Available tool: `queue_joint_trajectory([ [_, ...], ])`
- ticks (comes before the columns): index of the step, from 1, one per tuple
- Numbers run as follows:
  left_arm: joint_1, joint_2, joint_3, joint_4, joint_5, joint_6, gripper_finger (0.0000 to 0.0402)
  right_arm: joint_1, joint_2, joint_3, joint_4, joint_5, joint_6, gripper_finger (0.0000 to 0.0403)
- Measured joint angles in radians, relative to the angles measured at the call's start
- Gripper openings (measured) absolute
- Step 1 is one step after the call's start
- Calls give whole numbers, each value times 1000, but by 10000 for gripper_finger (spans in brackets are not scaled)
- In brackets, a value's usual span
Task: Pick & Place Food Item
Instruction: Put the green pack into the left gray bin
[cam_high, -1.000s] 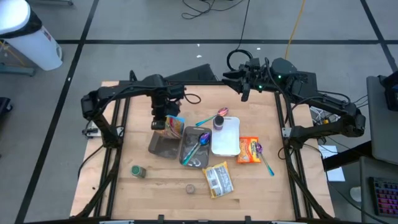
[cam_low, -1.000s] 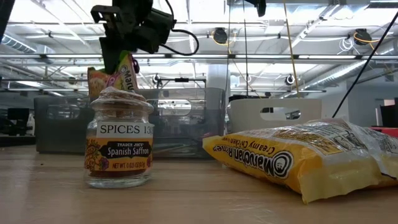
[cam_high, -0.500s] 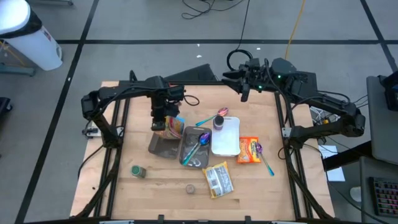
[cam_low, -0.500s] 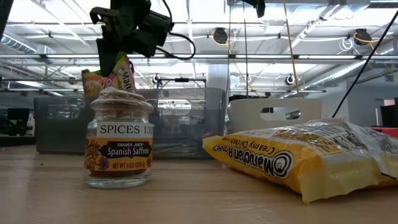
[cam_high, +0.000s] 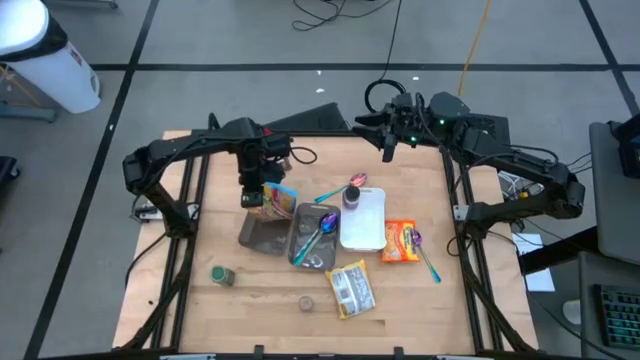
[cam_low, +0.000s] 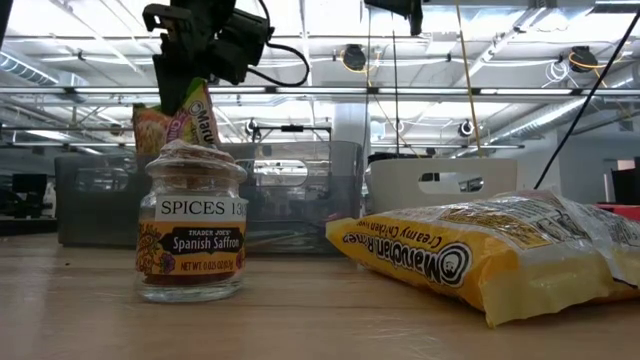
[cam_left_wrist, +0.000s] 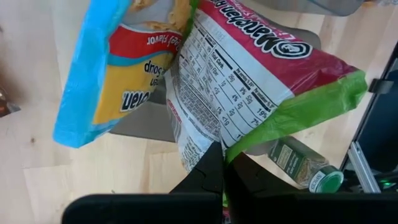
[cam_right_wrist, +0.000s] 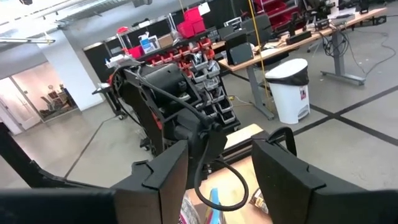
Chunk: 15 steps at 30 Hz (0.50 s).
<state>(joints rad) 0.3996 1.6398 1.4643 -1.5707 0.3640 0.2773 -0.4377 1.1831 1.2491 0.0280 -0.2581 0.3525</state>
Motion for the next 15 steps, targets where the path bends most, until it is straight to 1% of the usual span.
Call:
queue_joint_trajectory([
  [3, 4, 0, 0, -1, -22, -9, 0, 0, -1, 0, 0, 0, 1, 171],
  [15, 9, 1, 0, 0, -20, 0, 0, 0, 0, 0, 2, 0, 2, 171],
])
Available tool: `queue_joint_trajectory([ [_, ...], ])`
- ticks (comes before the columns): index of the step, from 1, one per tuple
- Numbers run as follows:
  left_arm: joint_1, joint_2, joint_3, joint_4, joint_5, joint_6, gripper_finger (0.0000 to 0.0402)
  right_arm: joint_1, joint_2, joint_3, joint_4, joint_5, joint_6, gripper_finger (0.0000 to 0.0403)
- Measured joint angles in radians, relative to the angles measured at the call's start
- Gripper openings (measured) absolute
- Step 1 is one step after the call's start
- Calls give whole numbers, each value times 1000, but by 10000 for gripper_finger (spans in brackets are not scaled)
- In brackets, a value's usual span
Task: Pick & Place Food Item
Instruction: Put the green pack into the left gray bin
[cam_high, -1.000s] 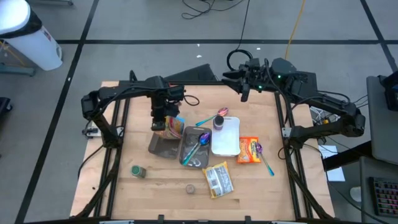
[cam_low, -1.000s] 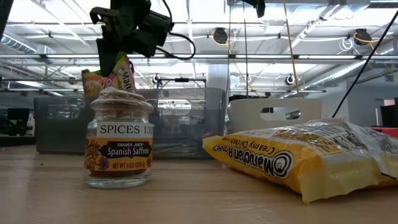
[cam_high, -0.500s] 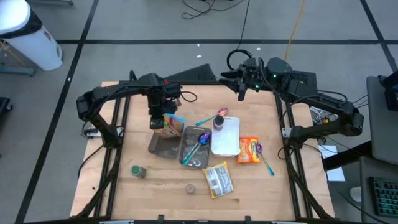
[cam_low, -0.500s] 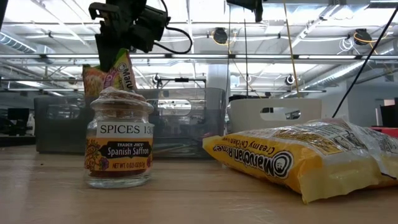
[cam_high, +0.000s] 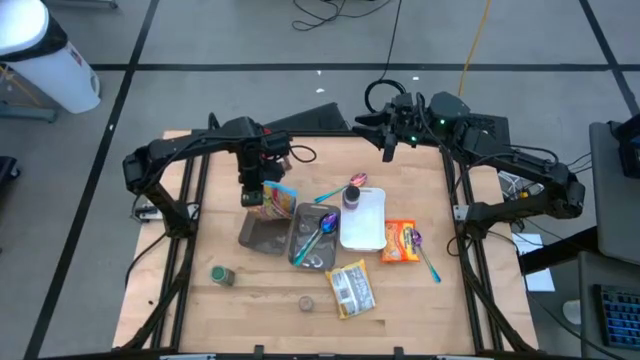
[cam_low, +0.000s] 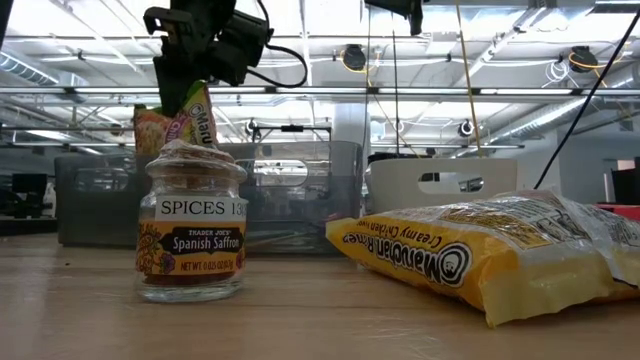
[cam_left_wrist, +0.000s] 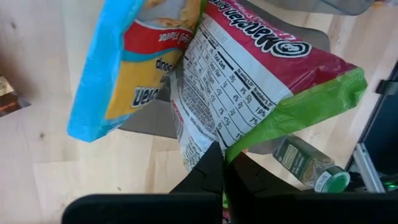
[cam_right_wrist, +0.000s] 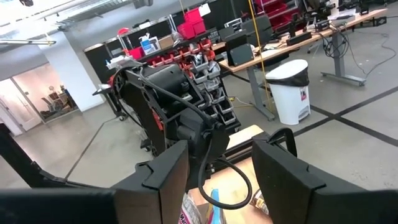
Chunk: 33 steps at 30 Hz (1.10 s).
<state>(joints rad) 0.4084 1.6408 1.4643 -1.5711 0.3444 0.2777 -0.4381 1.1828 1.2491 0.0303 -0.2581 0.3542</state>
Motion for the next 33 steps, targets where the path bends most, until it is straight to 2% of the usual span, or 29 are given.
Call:
queue_joint_trajectory([
  [14, -4, 9, -116, -1, 21, 20, 0, -6, 0, 0, -1, -2, 0, 171],
  [22, -5, 14, -117, 0, 21, 36, 0, -7, 0, 0, -2, 1, -3, 171],
  [33, -29, 118, -100, -6, -7, 73, 10, -7, 15, 0, -11, -4, 0, 171],
])
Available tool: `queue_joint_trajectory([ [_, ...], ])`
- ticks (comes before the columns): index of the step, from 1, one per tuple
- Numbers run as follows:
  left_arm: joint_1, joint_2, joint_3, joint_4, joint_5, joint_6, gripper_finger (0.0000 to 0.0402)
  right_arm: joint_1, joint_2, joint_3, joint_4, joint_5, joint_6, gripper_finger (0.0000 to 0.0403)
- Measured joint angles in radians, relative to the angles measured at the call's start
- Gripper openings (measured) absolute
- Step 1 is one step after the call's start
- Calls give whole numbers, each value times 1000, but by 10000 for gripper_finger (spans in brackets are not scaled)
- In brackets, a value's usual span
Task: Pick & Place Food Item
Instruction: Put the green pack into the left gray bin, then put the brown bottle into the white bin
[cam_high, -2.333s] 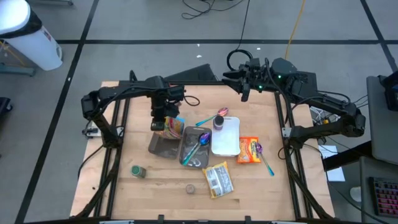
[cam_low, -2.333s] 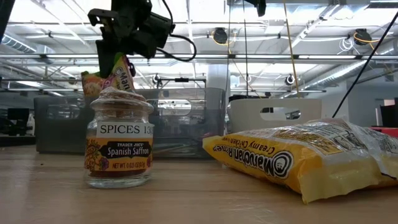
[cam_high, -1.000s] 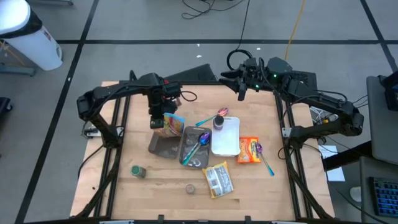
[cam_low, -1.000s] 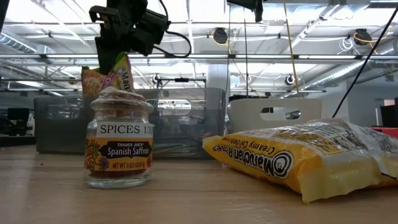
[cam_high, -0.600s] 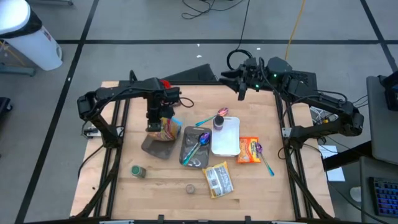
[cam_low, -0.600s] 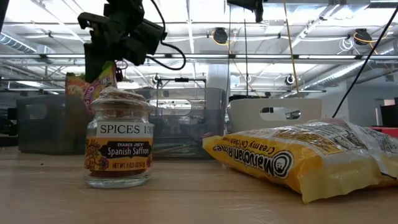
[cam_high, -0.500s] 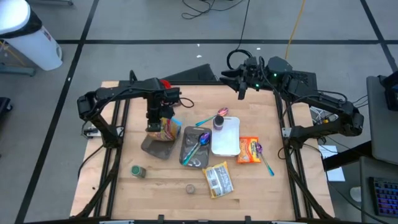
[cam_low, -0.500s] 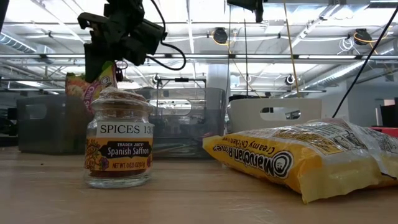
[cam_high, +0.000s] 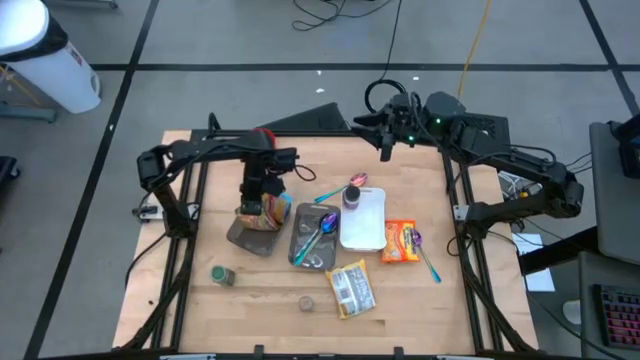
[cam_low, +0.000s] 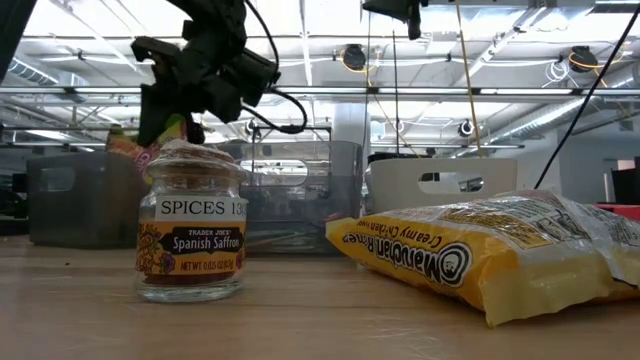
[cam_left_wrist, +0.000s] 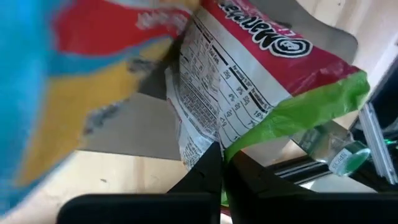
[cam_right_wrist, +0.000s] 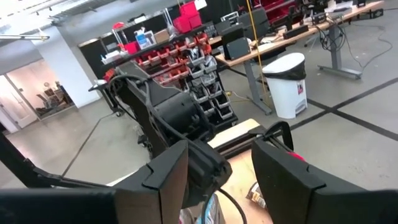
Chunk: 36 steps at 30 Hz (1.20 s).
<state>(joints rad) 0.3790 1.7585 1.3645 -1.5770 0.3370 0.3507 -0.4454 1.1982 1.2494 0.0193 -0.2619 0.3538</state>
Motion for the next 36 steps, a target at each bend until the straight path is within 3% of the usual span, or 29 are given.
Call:
queue_joint_trajectory([
  [6, 3, 4, 86, 7, -77, 6, 25, 0, 7, 0, 3, -1, -3, 171],
  [11, 27, 4, 145, 8, -75, 12, 46, 0, 13, 0, 1, -1, -6, 171],
  [19, 48, 4, 154, 7, -55, -12, 136, 0, 14, 0, -4, -2, -7, 171],
  [26, 47, -12, 159, 4, -225, -53, 200, 0, 14, 0, -8, -3, -25, 171],
  [36, 51, -127, 363, 11, -110, -210, 212, 0, 14, 0, -10, 1, -96, 171],
])
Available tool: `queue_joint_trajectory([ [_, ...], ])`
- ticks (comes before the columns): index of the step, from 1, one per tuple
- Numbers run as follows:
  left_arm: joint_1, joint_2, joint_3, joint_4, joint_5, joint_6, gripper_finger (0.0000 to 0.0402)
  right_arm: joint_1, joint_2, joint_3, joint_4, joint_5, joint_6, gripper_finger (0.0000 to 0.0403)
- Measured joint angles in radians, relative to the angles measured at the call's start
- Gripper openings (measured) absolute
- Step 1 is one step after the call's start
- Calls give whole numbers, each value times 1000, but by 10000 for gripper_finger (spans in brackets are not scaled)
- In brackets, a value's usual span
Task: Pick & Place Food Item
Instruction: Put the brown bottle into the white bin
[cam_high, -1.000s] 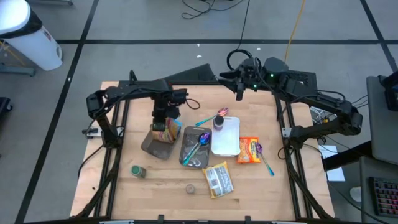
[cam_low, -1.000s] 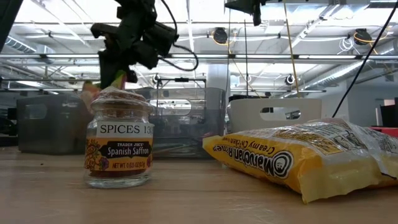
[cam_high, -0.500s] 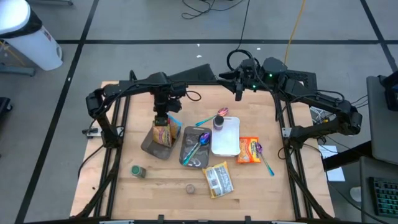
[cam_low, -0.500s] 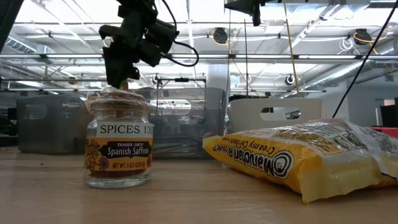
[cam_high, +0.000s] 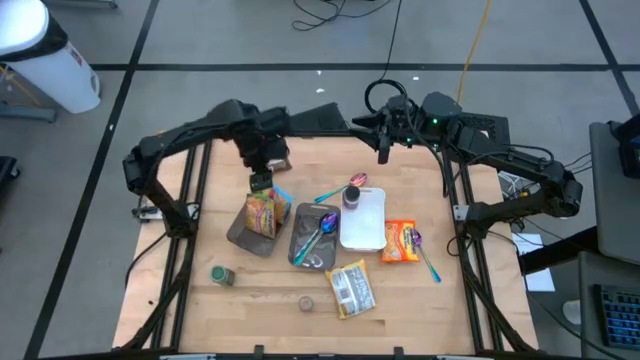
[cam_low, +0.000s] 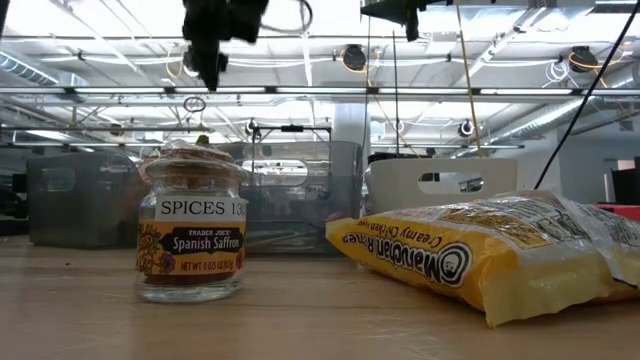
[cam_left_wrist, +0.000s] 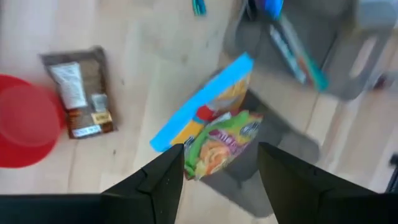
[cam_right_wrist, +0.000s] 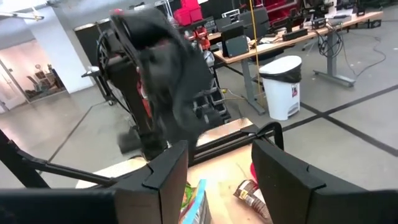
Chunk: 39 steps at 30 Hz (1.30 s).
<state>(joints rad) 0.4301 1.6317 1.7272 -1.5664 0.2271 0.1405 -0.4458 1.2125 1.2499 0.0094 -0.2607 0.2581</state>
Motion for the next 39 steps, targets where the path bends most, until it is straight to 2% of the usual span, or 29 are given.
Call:
queue_joint_trajectory([
  [4, 0, -98, 28, 58, 0, -99, 212, 0, 0, 0, 0, 1, -16, 171],
  [9, -13, -317, -61, 327, 8, -246, 212, 0, 0, 0, 0, 2, -9, 171],
  [14, -61, -562, -278, 620, -69, -423, 212, 0, 0, 0, -4, 2, -2, 171],
  [19, -146, -791, -539, 764, -182, -603, 212, 0, 16, -1, -6, 2, 5, 171],
  [23, -226, -924, -762, 911, -219, -754, 212, 3, 52, -1, 1, 1, 56, 171],
  [27, -293, -989, -953, 1112, -229, -870, 212, 3, 103, -1, 5, -1, 150, 171],
  [31, -341, -989, -1077, 1332, -229, -939, 212, 9, 154, -1, 37, -1, 261, 171],
  [36, -373, -949, -1153, 1569, -229, -946, 212, 46, 208, -2, 113, -2, 370, 171],
  [39, -376, -924, -1157, 1646, -229, -904, 212, 84, 239, -1, 178, -2, 423, 171],
])
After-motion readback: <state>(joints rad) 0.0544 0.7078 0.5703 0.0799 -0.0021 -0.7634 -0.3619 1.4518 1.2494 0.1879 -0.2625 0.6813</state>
